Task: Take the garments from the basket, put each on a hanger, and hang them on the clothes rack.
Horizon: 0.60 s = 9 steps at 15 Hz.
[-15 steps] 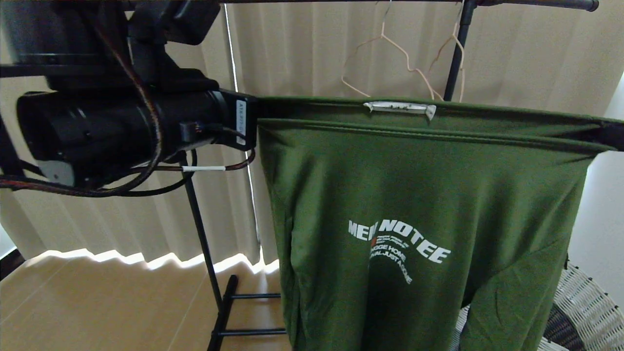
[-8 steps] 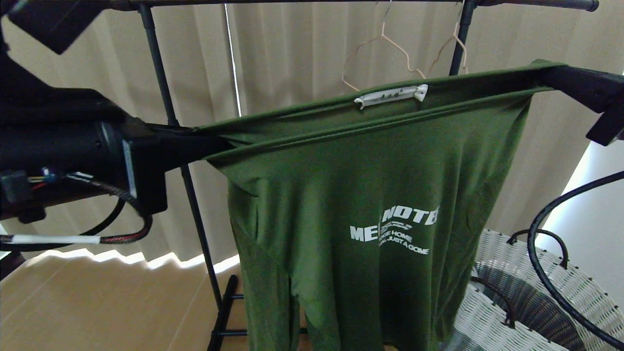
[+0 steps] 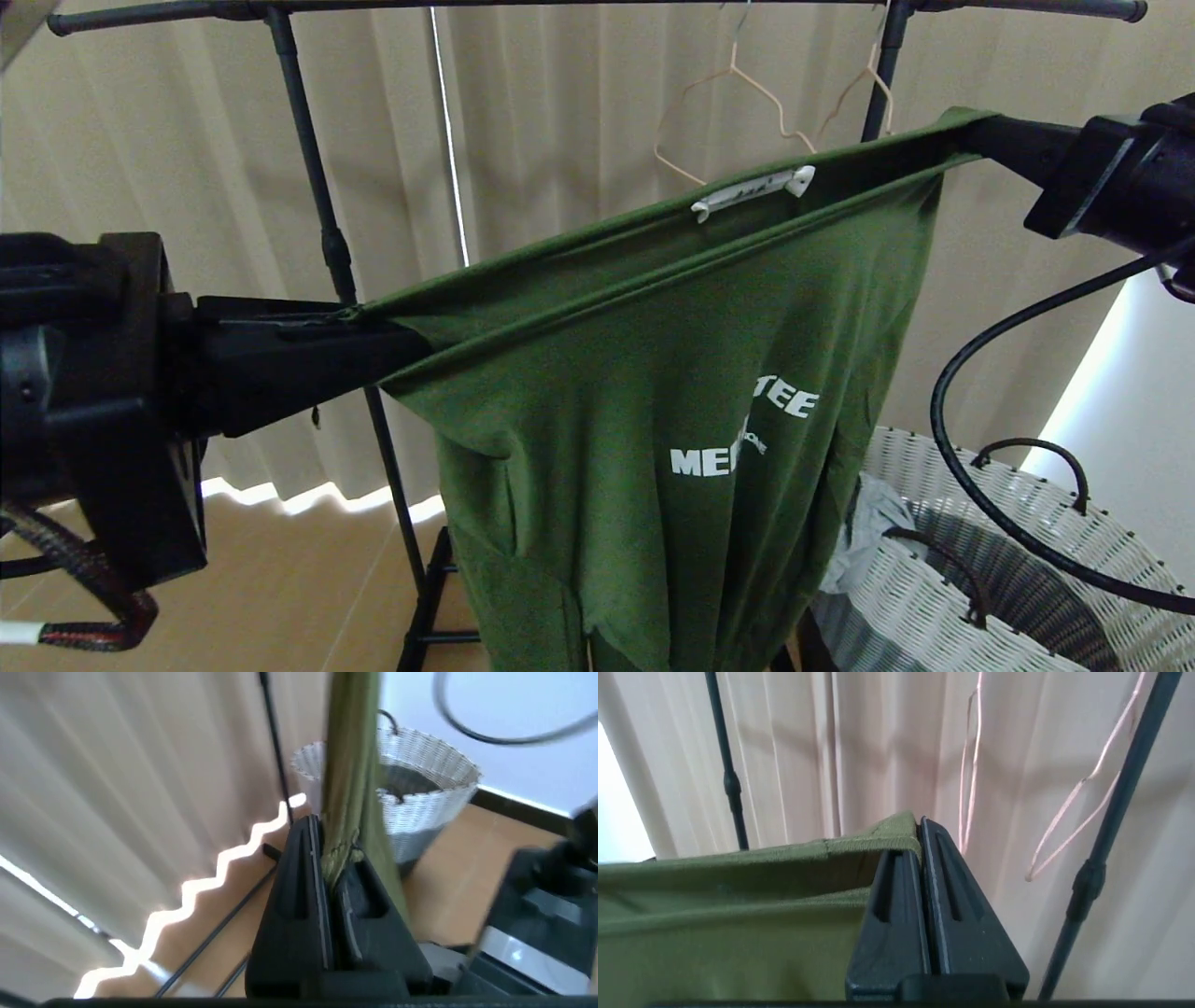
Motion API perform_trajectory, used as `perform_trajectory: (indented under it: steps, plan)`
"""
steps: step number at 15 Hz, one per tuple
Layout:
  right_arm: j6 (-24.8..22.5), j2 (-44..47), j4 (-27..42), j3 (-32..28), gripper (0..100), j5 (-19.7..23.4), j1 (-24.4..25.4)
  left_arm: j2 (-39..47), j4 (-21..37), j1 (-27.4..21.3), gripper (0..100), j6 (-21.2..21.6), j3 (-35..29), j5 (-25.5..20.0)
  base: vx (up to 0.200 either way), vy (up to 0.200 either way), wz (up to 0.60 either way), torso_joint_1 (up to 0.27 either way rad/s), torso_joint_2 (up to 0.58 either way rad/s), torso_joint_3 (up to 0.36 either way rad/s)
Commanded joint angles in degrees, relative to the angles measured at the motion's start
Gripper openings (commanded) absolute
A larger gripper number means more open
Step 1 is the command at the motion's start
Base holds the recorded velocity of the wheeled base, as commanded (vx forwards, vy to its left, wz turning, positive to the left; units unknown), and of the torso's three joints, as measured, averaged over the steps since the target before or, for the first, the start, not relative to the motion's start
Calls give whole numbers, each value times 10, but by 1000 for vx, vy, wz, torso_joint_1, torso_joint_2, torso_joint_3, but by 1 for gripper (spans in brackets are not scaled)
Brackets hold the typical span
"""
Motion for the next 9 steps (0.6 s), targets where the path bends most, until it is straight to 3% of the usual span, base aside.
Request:
perform_trajectory:
  steps: [1, 6, 9]
  plan:
    - [0, 9, 0, -5, 0, 0, 7, -7, 0, -5, 0, 0, 3, -1, 0, 0, 0, 0, 0, 0]
    - [-4, -1, 8, -7, 0, -7, 3, -4, -2, 0, 0, -1, -5, 4, 0, 0, 0, 0, 0, 0]
    - [-5, -22, 28, -25, 0, -7, -27, 25, -6, 32, 0, -4, -46, 45, 0, 0, 0, 0, 0, 0]
